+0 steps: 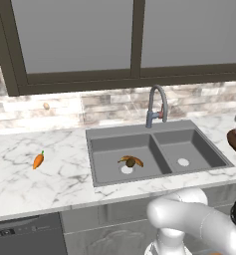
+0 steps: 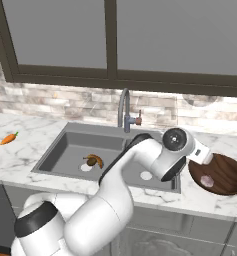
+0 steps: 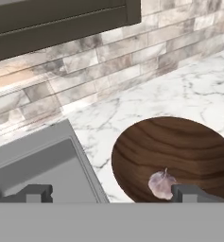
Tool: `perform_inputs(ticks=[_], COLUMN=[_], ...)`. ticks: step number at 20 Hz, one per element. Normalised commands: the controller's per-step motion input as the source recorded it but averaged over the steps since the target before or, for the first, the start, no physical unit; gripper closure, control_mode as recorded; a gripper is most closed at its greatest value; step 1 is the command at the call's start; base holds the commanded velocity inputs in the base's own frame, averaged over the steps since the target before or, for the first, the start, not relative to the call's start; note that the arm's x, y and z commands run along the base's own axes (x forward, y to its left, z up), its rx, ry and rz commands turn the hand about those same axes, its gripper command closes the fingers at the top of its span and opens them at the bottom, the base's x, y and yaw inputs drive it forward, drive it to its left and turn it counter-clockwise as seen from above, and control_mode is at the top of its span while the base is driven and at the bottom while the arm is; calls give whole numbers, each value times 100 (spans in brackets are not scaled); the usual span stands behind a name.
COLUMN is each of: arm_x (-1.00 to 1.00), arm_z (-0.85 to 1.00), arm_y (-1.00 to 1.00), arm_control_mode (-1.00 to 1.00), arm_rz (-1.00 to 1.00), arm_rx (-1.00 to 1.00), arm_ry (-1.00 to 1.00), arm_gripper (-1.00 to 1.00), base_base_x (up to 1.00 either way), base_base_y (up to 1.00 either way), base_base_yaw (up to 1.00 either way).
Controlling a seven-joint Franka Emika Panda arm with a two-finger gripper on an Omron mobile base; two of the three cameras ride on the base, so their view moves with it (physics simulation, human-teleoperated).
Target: There is a mixed pile of frozen fruits and vegetables on the counter. Locate all the frozen vegetables and place the items in a bowl on the counter. Take all the frozen fruits and defrost them in a running sink.
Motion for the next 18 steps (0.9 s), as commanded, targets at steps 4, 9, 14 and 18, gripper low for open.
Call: perform_inputs(ticks=[4,9,14,18], arm_x=[-16,-18,-20,-30], arm_z=[23,23,18,22], arm_y=[54,62,89,61], arm_control_mode=[-100,-100,-100,-100], arm_rz=[7,8,8,9], arm_rx=[-1,-2,-8,-1], arm_ry=[0,0,0,-3], arm_gripper=[-100,-100,-100,-100], base_base_x=[0,0,0,0], base_base_y=[0,0,0,0], base_base_yaw=[0,0,0,0])
